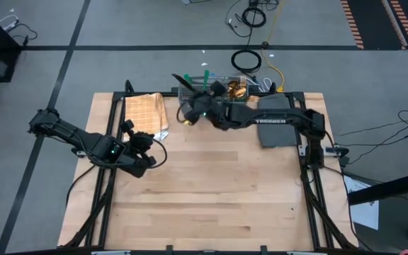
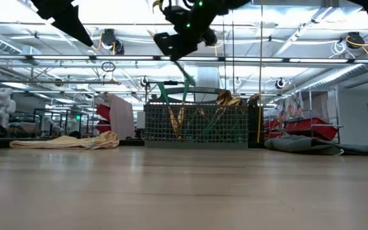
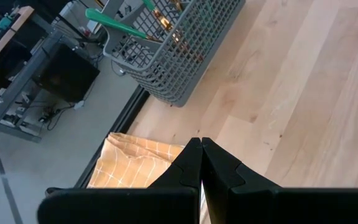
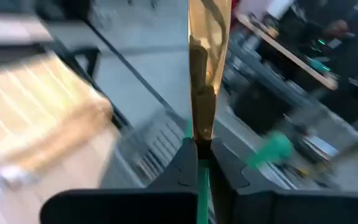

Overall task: Sort silverware
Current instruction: Put the knife into the middle left section of the dish rack, then return to Home Position

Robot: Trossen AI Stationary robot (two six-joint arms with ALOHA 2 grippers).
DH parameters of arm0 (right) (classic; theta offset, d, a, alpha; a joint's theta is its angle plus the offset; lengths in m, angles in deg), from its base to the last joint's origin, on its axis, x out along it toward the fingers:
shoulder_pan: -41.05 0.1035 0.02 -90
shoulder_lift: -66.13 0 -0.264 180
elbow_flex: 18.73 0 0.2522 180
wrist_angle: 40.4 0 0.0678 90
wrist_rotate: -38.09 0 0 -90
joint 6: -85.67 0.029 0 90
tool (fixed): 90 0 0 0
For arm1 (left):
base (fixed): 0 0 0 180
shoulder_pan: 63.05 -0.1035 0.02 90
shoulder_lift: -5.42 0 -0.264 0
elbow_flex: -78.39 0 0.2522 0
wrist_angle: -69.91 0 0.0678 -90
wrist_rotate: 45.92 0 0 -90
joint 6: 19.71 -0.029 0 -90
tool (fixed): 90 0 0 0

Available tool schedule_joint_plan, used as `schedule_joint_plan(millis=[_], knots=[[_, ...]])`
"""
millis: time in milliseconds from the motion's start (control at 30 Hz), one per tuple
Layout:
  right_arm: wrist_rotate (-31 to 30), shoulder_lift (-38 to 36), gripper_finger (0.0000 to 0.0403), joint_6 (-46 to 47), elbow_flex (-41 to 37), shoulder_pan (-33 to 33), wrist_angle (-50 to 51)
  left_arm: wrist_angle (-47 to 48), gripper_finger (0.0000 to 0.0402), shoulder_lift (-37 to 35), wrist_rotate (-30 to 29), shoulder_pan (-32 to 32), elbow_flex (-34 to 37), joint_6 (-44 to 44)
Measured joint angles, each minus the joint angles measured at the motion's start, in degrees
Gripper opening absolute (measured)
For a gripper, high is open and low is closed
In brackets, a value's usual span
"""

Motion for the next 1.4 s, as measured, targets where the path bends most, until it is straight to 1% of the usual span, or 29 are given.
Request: schedule_joint_plan(millis=[100, 267, 400, 500, 600, 700, 867, 967, 1233, 1400], knots=[[5.51, 0.00, 0.0000, -3.35, -3.57, -2.57, -11.30, -0.01, 0.0008, 0.00, -0.02, 0.00, 0.00, 0.06], [9.18, 0.07, 0.0000, -4.65, -11.36, -6.66, -26.41, 0.02, 0.0008, 0.00, -0.02, 0.01, 0.00, 0.04], [15.32, 0.11, 0.0000, -3.47, -17.73, -9.88, -39.59, 0.15, 0.0008, 0.00, -0.15, 0.00, 0.00, 0.04], [16.54, 0.11, 0.0000, -2.91, -22.20, -11.65, -46.00, 0.14, 0.0008, 0.00, -0.27, -0.01, 0.00, 0.04], [19.51, -0.07, 0.0000, 0.13, -24.57, -12.82, -46.57, 0.11, 0.0008, 0.00, -0.35, -0.01, 0.00, 0.02], [22.72, -0.22, 0.0000, 2.54, -25.91, -13.30, -46.36, 0.11, 0.0008, 0.00, -2.27, 0.01, 0.02, 0.00], [22.67, -0.22, 0.0005, 4.30, -26.92, -13.28, -44.99, -0.12, 0.0008, 0.00, -4.79, -0.01, 0.02, 0.02], [22.51, -0.22, 0.0028, 6.74, -26.89, -13.58, -43.41, -0.17, 0.0008, 0.00, -4.81, -0.01, 0.02, 0.06], [22.37, -0.24, 0.0122, 7.28, -26.90, -13.61, -41.56, -0.20, 0.0008, 0.00, -4.79, -0.01, 0.02, 0.11], [22.41, -1.74, 0.0155, 6.69, -26.92, -13.28, -41.25, -0.20, 0.0008, 0.00, -4.53, -0.01, 0.02, 0.23]])
